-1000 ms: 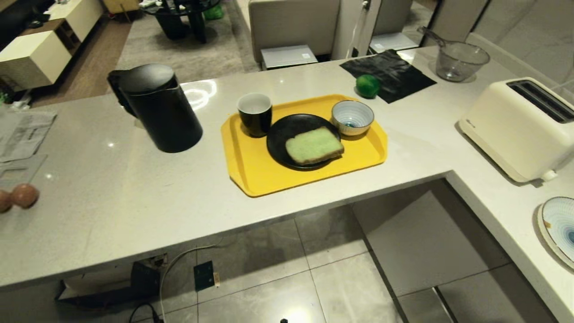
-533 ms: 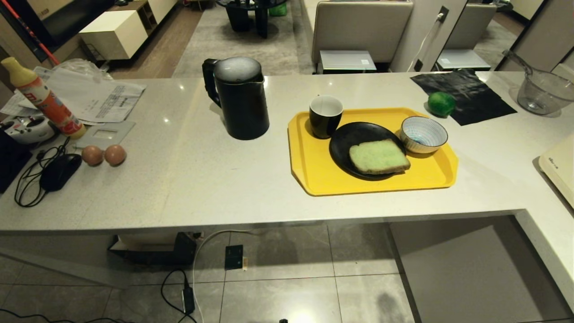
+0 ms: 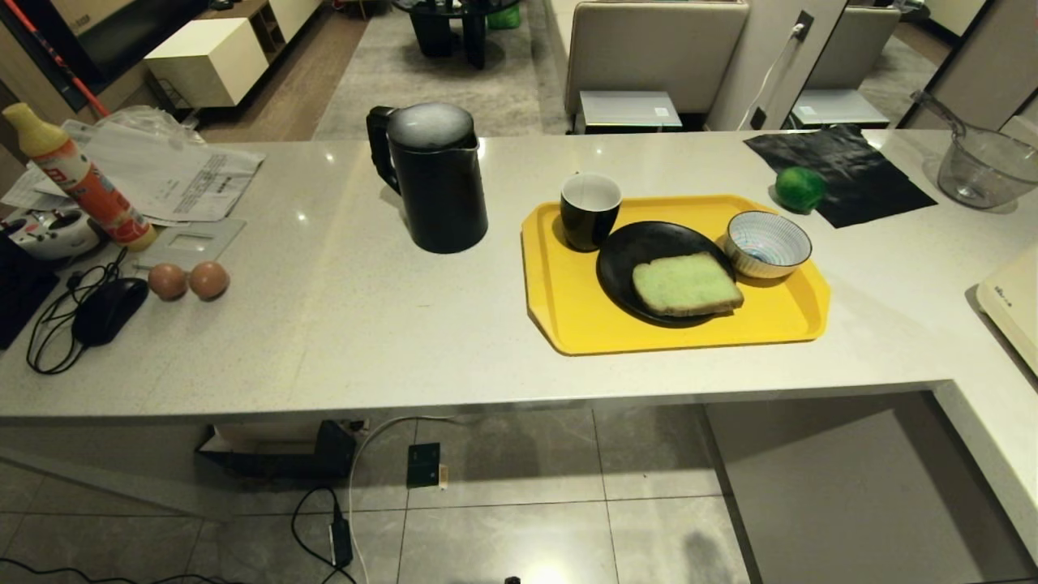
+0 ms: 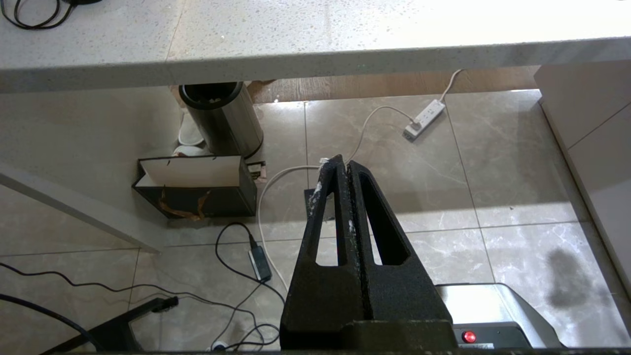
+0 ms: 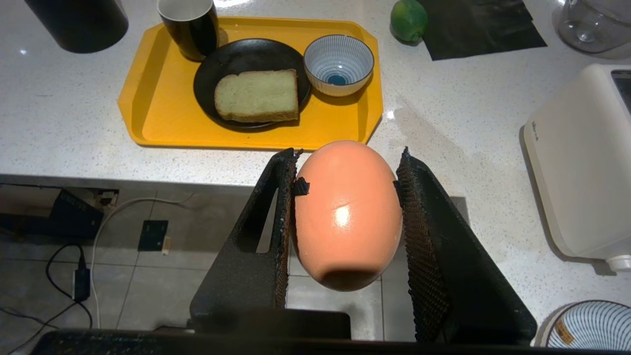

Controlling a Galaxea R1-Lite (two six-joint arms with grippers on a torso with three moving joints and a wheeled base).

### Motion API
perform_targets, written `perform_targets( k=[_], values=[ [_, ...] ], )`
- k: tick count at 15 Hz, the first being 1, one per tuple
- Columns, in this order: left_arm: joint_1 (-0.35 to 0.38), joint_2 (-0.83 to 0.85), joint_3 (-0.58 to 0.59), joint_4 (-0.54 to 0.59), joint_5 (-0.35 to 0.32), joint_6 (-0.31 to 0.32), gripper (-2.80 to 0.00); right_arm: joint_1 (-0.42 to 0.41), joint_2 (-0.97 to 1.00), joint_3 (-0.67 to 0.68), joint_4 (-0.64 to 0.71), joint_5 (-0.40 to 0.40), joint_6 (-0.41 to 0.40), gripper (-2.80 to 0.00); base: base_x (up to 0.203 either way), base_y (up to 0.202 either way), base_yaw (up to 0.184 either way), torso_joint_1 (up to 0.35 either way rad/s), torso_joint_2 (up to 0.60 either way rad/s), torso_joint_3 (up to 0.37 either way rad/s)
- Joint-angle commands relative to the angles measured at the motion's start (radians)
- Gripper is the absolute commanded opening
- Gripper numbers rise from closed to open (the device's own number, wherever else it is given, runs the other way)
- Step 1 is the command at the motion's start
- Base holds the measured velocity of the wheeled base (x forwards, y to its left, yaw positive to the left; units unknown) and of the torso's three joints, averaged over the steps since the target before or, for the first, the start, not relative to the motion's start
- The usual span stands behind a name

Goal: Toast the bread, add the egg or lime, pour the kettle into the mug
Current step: Put the egg in the bowl

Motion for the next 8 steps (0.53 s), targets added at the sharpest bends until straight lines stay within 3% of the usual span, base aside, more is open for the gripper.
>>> perform_targets(
  k=[1, 5, 8],
  values=[
    [0.000, 0.001, 0.000, 0.001, 0.000, 0.000, -2.80, 0.000, -0.001, 0.000, 0.001, 0.000, 0.000, -2.80, 0.000, 0.000, 0.000, -0.098, 0.12, 0.081],
    [0.000, 0.001, 0.000, 0.001, 0.000, 0.000, -2.80, 0.002, -0.001, -0.003, 0.001, 0.002, 0.000, -2.80, 0.000, 0.000, 0.000, -0.153, 0.30, 0.131],
    [0.000, 0.001, 0.000, 0.001, 0.000, 0.000, -2.80, 0.000, 0.003, -0.012, -0.002, 0.019, 0.001, -2.80, 0.000, 0.000, 0.000, -0.011, 0.02, 0.012]
  ],
)
